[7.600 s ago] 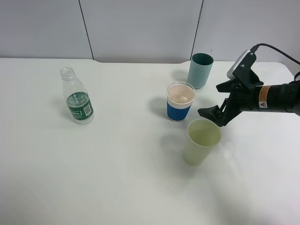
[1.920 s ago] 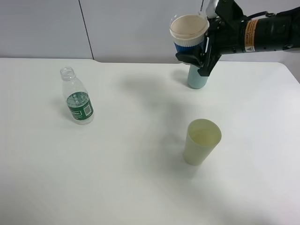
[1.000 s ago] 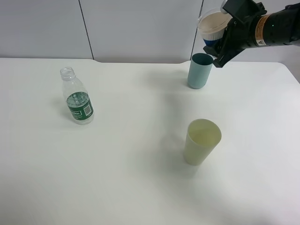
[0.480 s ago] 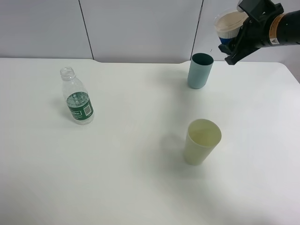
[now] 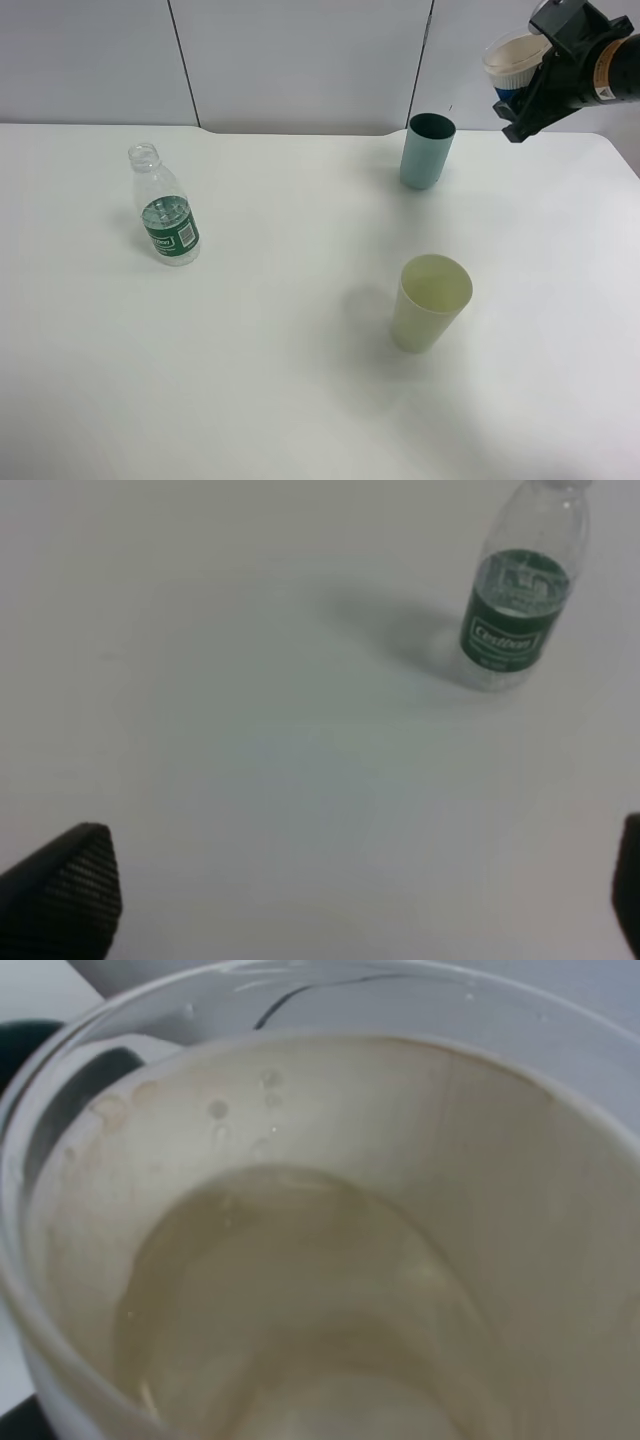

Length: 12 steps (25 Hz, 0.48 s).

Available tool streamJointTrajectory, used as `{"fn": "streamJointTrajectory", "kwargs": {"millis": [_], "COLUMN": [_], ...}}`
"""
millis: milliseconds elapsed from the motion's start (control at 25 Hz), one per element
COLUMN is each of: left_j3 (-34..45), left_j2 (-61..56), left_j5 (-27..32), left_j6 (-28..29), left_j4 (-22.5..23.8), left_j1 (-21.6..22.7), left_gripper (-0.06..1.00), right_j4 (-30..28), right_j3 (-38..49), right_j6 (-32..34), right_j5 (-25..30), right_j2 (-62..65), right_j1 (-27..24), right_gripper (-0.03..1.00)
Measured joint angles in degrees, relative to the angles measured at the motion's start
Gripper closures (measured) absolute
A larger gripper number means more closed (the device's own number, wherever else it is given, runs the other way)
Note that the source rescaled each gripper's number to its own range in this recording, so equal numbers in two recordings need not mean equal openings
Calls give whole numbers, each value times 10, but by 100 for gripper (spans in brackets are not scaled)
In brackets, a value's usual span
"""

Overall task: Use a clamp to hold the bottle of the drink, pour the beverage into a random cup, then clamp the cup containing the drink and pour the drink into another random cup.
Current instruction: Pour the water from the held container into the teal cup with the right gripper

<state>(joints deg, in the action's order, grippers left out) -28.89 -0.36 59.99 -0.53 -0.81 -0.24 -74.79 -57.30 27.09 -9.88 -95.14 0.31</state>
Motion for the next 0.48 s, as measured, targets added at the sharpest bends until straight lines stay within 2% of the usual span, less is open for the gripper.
{"fn": "streamJointTrajectory", "kwargs": {"millis": [240, 480], "left_j3": [0, 0], "left_j2": [0, 0], "left_j5": [0, 0], "left_j6": [0, 0], "left_j4": [0, 0], "left_j1": [0, 0], "left_gripper": [-5, -5], "right_j4": [-6, -42], "right_j3": [-37, -65], "right_j6": [2, 2], "right_j5": [20, 62], "right_j2": [-20, -52], "right_j1": [1, 23], "right_gripper": [97, 97]}}
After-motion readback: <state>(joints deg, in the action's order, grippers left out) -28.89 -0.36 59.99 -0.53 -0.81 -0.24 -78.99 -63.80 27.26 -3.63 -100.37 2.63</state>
